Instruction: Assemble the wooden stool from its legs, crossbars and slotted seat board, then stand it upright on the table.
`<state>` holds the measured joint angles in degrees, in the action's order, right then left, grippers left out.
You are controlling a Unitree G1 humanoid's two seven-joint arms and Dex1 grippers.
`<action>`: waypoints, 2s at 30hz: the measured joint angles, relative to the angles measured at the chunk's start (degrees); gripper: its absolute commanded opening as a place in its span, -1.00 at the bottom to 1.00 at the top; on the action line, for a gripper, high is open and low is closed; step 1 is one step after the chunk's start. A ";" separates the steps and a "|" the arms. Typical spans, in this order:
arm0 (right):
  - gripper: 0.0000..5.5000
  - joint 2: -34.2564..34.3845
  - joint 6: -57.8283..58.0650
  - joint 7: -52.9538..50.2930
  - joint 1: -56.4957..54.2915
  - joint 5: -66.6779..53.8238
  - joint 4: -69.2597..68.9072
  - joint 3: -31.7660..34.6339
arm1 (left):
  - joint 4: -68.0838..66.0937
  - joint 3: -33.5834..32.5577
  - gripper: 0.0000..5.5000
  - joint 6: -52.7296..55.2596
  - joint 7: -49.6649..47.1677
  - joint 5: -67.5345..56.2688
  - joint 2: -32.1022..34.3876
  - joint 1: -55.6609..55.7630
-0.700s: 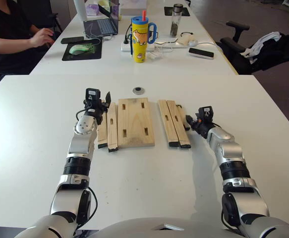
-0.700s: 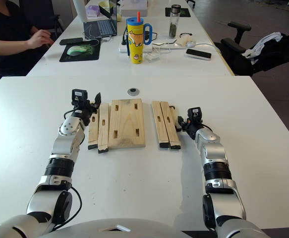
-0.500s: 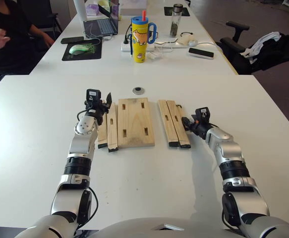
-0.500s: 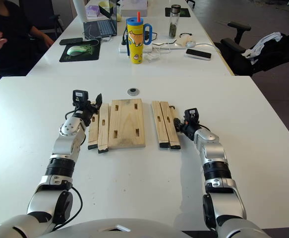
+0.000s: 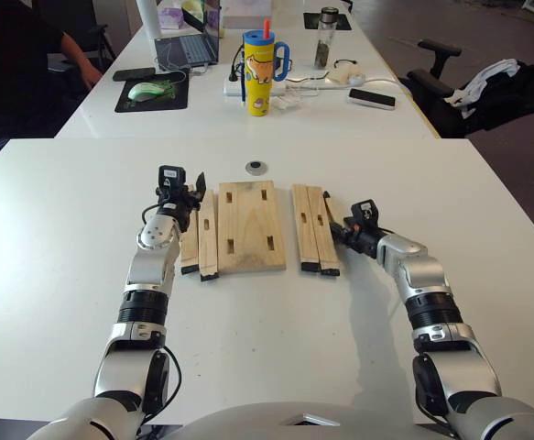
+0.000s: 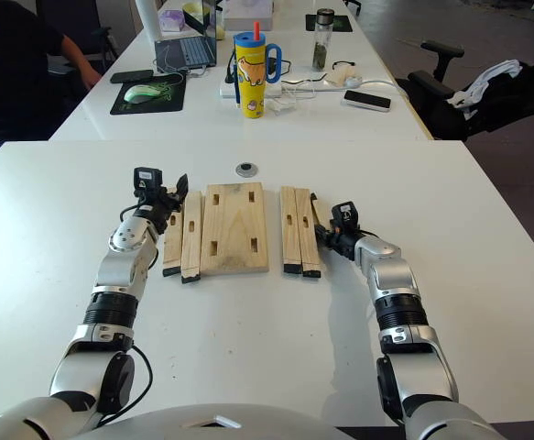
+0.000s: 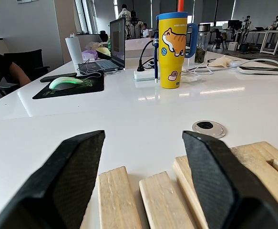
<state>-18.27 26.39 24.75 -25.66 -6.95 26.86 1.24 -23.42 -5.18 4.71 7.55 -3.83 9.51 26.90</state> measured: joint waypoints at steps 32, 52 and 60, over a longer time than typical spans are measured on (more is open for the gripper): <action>-0.84 2.51 -5.12 -7.31 -1.50 -3.93 -1.01 8.89 | -2.61 -1.18 0.10 -0.09 5.42 -5.08 -0.42 0.80; -0.84 6.14 21.84 19.23 3.32 -47.87 -22.46 13.59 | 9.13 -9.37 0.10 44.83 33.46 -48.32 -0.51 6.29; -0.84 3.50 28.45 21.69 6.04 -52.28 -24.67 13.32 | 11.09 -11.22 0.10 52.73 32.95 -55.37 -0.22 6.67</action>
<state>-14.77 54.84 46.44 -19.63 -59.24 2.19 14.56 -12.33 -16.40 57.44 40.50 -59.20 9.29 33.57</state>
